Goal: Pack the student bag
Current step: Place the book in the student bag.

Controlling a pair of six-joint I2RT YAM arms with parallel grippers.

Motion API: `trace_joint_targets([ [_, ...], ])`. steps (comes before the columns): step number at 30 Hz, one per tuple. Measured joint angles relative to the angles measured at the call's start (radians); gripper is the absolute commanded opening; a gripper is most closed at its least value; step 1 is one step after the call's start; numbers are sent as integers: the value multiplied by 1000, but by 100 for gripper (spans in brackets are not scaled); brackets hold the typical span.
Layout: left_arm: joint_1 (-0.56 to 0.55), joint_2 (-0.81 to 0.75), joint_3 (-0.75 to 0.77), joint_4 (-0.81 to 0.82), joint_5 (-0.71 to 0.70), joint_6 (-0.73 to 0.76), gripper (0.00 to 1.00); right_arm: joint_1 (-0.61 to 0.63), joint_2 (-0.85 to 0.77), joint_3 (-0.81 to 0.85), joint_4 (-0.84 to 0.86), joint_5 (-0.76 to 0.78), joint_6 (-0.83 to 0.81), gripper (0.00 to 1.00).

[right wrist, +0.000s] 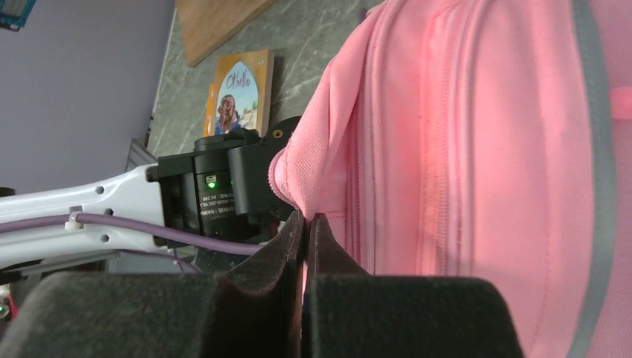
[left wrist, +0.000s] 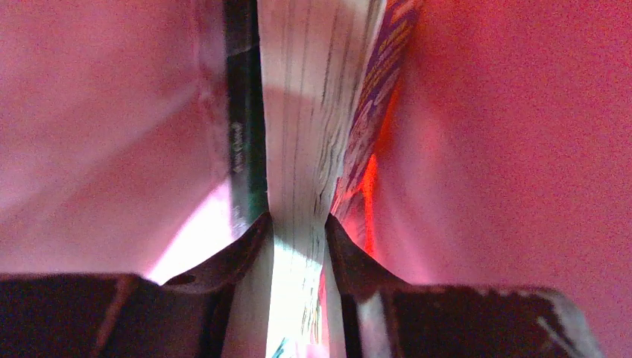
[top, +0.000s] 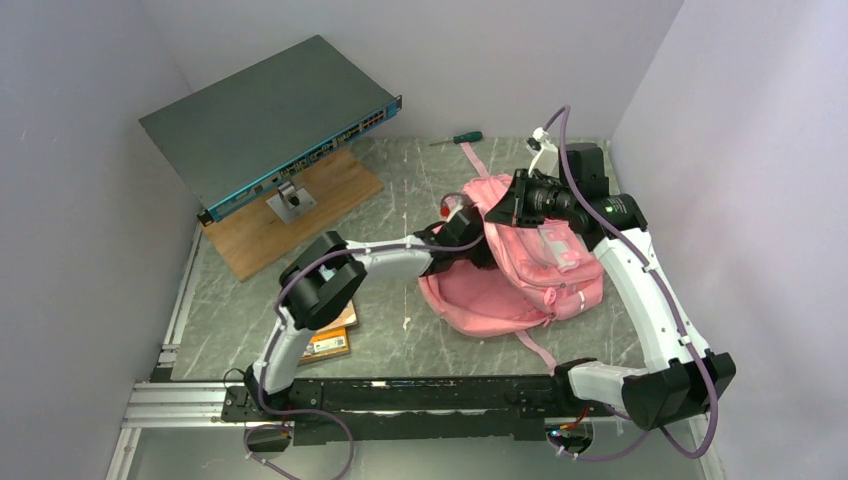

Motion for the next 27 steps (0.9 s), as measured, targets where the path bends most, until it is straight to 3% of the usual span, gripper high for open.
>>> trace_joint_targets([
  [2, 0, 65, 129, -55, -5, 2, 34, -3, 0, -3, 18, 5, 0, 0],
  [5, 7, 135, 264, -116, -11, 24, 59, -31, -3, -2, 55, 36, -2, 0],
  [9, 8, 100, 194, -131, -21, 31, 77, -29, -3, -3, 36, 39, -6, 0],
  [13, 7, 46, 122, -182, -16, 56, 85, -32, -3, -19, 29, 22, -6, 0],
  [20, 10, -79, 48, -217, 3, 177, 90, -64, -4, -55, 52, -24, -12, 0],
  [27, 12, -378, -203, -139, 35, 373, 96, -77, -20, -91, 63, -34, -40, 0],
])
